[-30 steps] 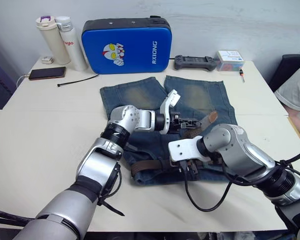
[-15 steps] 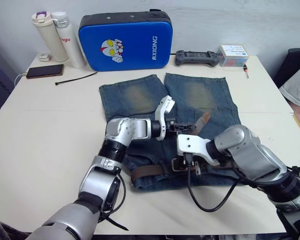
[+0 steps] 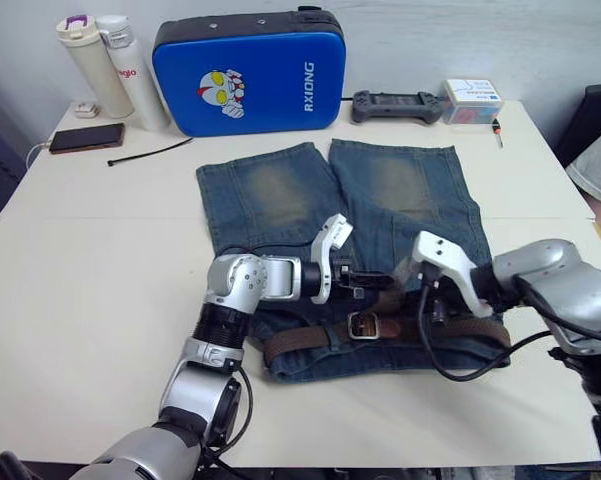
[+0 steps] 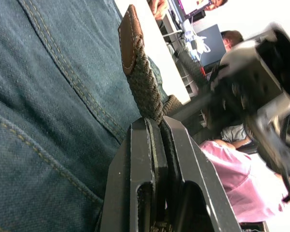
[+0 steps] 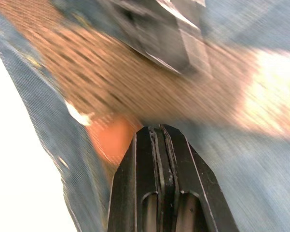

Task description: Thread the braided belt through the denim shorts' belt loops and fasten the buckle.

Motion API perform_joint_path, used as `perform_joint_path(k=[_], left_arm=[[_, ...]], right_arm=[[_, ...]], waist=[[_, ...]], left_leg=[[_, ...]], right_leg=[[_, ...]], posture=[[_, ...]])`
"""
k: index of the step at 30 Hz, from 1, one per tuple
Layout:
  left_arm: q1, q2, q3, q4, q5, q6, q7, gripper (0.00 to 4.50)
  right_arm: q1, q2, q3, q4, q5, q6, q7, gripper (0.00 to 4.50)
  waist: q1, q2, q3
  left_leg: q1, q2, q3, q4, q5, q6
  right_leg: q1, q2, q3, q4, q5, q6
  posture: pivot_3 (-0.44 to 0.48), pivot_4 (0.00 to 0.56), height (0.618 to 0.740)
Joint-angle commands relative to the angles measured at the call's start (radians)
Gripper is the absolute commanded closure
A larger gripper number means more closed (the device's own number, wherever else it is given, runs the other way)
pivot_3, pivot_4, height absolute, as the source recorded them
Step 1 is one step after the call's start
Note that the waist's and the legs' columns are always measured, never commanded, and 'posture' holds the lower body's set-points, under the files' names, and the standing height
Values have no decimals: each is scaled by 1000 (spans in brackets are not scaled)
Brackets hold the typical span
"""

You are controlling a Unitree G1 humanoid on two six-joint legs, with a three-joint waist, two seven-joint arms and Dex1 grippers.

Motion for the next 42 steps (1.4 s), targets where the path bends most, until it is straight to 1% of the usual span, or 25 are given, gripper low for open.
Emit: perform_joint_path(k=[1,4,7,11,14,18,20,23,27,31,34,36,37,38,39,40,42], left_arm=[[-26,20,-86,-89,30,-36,-58,4500],[-28,73,-217,-162,98,-125,-125,4500],[-44,139,-339,-230,201,-275,-196,4500],[-68,250,-463,-274,363,-487,-279,4500],[-73,307,-502,-280,460,-627,-307,4500],[-89,391,-562,-240,649,-908,-344,4500],[-90,413,-573,-214,716,-1013,-353,4500],[-80,444,-553,-193,770,-1139,-373,4500],[-77,468,-531,-177,813,-1267,-404,4500],[-80,461,-506,-150,832,-1332,-422,4500],[-91,453,-495,-128,828,-1364,-456,4500],[-95,446,-487,-116,830,-1375,-468,4500],[-98,444,-486,-110,835,-1383,-472,4500],[-100,443,-485,-105,839,-1389,-475,4500],[-100,437,-479,-105,832,-1383,-481,4500],[-99,432,-474,-105,825,-1377,-489,4500],[-89,421,-455,-115,795,-1338,-512,4500]], right_arm=[[66,-124,-123,-34,57,8,12,4470],[137,-199,-213,-33,80,3,-2,4470],[195,-227,-289,-71,116,6,-17,4470],[249,-188,-337,-195,193,-9,-44,4470],[293,-158,-341,-294,220,-33,-79,4470],[268,-86,-325,-338,198,-57,-222,4470],[261,-91,-312,-341,190,-73,-252,4470],[258,-119,-291,-351,180,-110,-269,4470],[235,-116,-279,-351,183,-142,-306,4470],[244,-136,-264,-380,224,-138,-286,4470],[282,-163,-241,-457,253,-123,-272,3585],[290,-155,-249,-467,259,-116,-298,2705],[292,-158,-251,-468,258,-118,-303,2156],[294,-162,-251,-469,258,-119,-305,1950],[295,-162,-247,-463,226,-140,-333,1397],[292,-165,-241,-454,196,-163,-356,975],[274,-164,-240,-430,175,-187,-377,975]], waist=[[4,0,0],[5,0,0],[1,0,0],[-6,1,0],[-5,1,0],[-2,1,1],[-1,1,1],[0,1,1],[0,1,1],[1,1,1],[2,1,1],[2,1,1],[2,1,1],[2,1,1],[1,1,1],[1,1,1],[0,1,1]], left_leg=[[0,0,0,0,0,0],[0,0,0,-1,0,0],[1,0,2,-2,0,0],[4,1,4,-2,0,0],[5,2,4,-3,0,0],[4,1,4,-2,0,1],[4,1,4,-1,0,1],[4,1,4,-2,0,1],[3,1,4,-2,0,2],[3,1,5,0,0,3],[3,1,5,0,0,3],[3,1,5,0,0,3],[3,1,5,0,0,4],[3,1,5,1,0,4],[2,1,5,2,-1,4],[2,1,5,3,-1,5],[3,1,5,3,-1,5]], right_leg=[[0,0,0,0,0,0],[0,0,0,-1,0,0],[0,1,1,0,0,0],[1,2,3,1,0,0],[1,3,4,1,0,0],[1,2,5,1,0,0],[1,2,5,1,0,0],[1,2,5,1,0,0],[0,2,5,1,0,0],[1,2,5,2,0,0],[1,2,5,5,0,0],[1,2,5,6,0,0],[1,2,5,6,0,0],[1,2,5,6,0,0],[1,2,5,7,0,0],[1,2,5,7,0,0],[1,2,5,6,0,0]], posture=[[0,150,740],[0,150,740],[0,150,740],[0,150,740],[0,150,740],[0,150,740],[0,150,740],[0,150,740],[0,150,740],[0,150,740],[0,150,740],[0,150,740],[0,150,740],[0,150,740],[0,150,740],[0,150,740],[0,150,740]])
